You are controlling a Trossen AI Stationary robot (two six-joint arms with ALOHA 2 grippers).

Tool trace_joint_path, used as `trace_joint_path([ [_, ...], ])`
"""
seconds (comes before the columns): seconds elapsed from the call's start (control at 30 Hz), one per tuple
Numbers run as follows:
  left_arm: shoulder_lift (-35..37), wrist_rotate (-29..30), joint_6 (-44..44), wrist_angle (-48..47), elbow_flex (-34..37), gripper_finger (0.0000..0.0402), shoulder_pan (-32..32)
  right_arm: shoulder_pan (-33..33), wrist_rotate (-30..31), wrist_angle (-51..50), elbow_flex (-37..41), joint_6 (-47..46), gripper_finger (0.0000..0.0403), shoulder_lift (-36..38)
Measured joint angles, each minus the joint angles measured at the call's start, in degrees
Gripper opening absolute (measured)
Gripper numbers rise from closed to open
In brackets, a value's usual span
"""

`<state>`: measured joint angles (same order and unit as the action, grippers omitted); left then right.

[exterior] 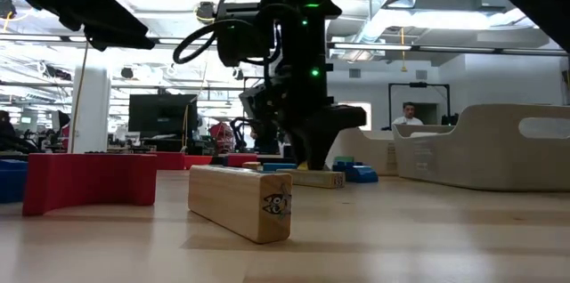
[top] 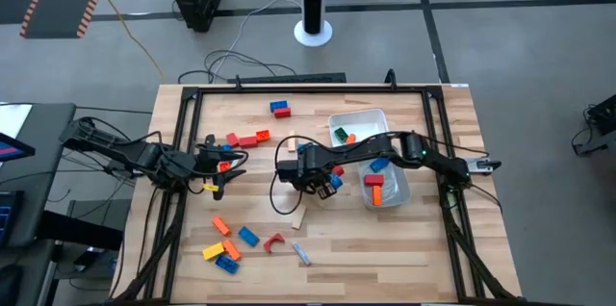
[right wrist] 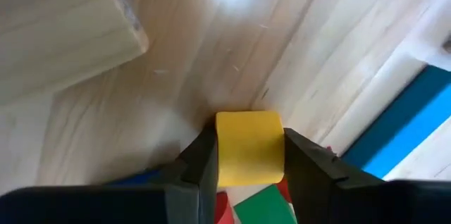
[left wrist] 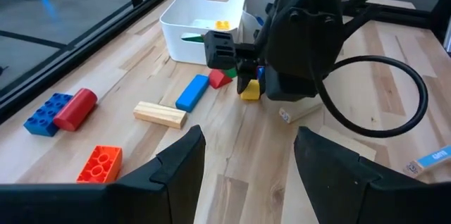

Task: Sort blocks by size
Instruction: Put the small yellow wooden block into the white bin

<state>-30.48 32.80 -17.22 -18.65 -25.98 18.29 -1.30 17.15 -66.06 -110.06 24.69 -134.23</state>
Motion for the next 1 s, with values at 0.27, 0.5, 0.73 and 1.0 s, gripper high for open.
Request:
trace_joint_path([
  [0.27, 0.0, 0.0, -0.3, 0.0, 0.0, 0.0208, 0.0, -0.7, 4.7, -7.9, -7.0, -4.7, 0.0157, 2.1],
  [0.5, 0.0, -0.2, -2.3, -1.9, 0.0, 0.0208, 0.0, -2.3, 5.2, -17.1, -7.6, -15.6, 0.0155, 8.7],
  [0.73, 0.0, -1.9, -5.1, -2.6, 0.0, 0.0208, 0.0, -4.8, 2.5, -21.4, 1.1, -26.5, 0.0156, 16.7],
  [1.0, 0.0, -2.1, -7.4, -2.0, 0.0, 0.0208, 0.0, -3.8, 8.6, -10.1, 16.4, -29.8, 0.0156, 27.5],
])
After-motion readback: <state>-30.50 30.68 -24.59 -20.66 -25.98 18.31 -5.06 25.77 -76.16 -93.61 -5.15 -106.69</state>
